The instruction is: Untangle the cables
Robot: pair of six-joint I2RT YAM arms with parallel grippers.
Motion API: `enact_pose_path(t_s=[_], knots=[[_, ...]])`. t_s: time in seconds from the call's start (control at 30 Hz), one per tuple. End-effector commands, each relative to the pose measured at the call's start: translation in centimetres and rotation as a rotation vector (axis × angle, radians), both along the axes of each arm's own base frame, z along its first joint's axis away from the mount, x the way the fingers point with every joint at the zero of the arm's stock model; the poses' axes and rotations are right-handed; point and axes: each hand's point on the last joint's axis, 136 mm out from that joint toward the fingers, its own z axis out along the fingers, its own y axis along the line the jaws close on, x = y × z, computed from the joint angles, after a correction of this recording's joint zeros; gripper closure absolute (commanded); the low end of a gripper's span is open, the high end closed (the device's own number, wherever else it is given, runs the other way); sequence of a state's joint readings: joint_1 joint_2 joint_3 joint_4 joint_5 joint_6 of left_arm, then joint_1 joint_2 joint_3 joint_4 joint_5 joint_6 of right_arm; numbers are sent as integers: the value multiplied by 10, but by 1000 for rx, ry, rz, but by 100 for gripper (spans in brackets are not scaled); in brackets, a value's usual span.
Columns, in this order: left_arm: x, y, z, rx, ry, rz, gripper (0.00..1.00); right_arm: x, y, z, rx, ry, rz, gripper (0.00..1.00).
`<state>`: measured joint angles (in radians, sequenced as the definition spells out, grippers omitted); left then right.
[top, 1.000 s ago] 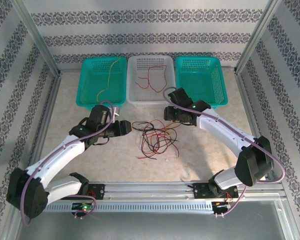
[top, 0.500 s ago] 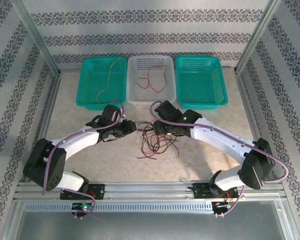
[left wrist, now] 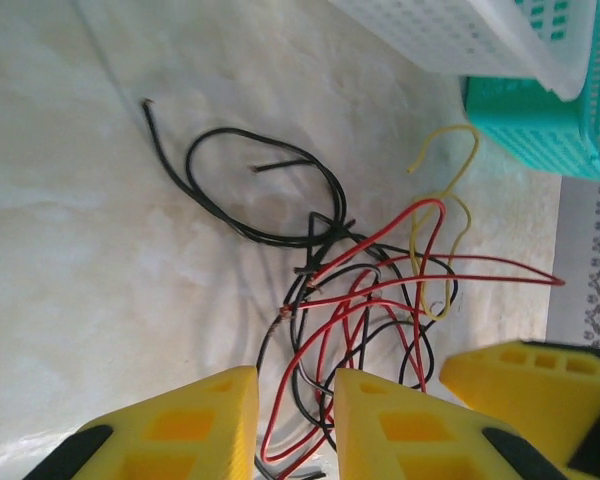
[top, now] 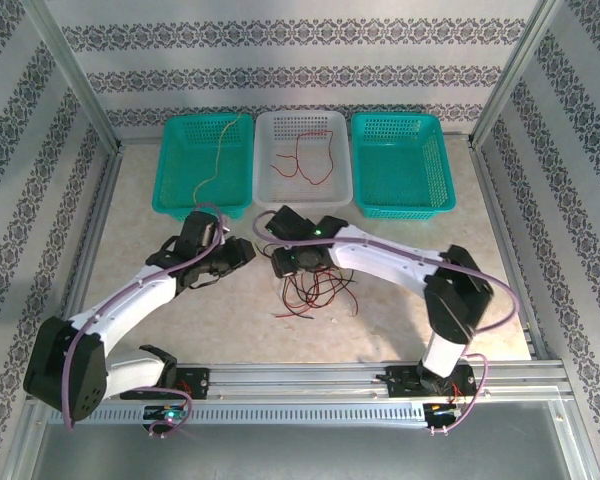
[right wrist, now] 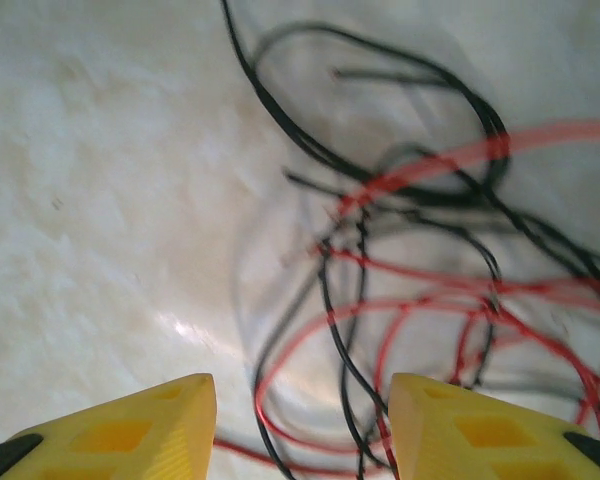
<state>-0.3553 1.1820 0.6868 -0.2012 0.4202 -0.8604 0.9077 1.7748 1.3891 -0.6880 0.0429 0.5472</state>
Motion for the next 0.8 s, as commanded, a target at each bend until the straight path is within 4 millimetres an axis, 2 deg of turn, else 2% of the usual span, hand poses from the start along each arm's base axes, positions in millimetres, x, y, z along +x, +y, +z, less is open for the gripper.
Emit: enact_pose_path(t_s=[0.0, 0.17, 0.27, 0.37, 0.5, 0.57, 0.63, 0.73, 0.77], knots=[[-10, 26, 3, 24, 45, 59, 74, 14, 9, -12, -104, -28, 74, 52], [-21, 46, 2, -1, 35, 115, 73, 38, 24, -32, -199, -48, 144, 52], [-29, 48, -1, -22, 31, 126, 72, 48, 22, -44, -281, -46, 154, 57], [-30, 49, -2, -34, 30, 137, 72, 50, 16, -55, -343, -33, 156, 64], [-26, 47, 6, -41, 5, 120, 72, 47, 6, -64, -387, -29, 141, 72], [-25, 47, 10, -34, -3, 115, 72, 47, 0, -63, -405, -35, 128, 79], [-23, 45, 14, -38, -13, 106, 72, 49, -4, -52, -406, -60, 109, 89], [-19, 40, 23, -59, -42, 85, 72, 49, -2, -21, -347, -107, 87, 100], [-17, 38, 27, -73, -55, 77, 72, 48, -2, -6, -317, -126, 79, 100]])
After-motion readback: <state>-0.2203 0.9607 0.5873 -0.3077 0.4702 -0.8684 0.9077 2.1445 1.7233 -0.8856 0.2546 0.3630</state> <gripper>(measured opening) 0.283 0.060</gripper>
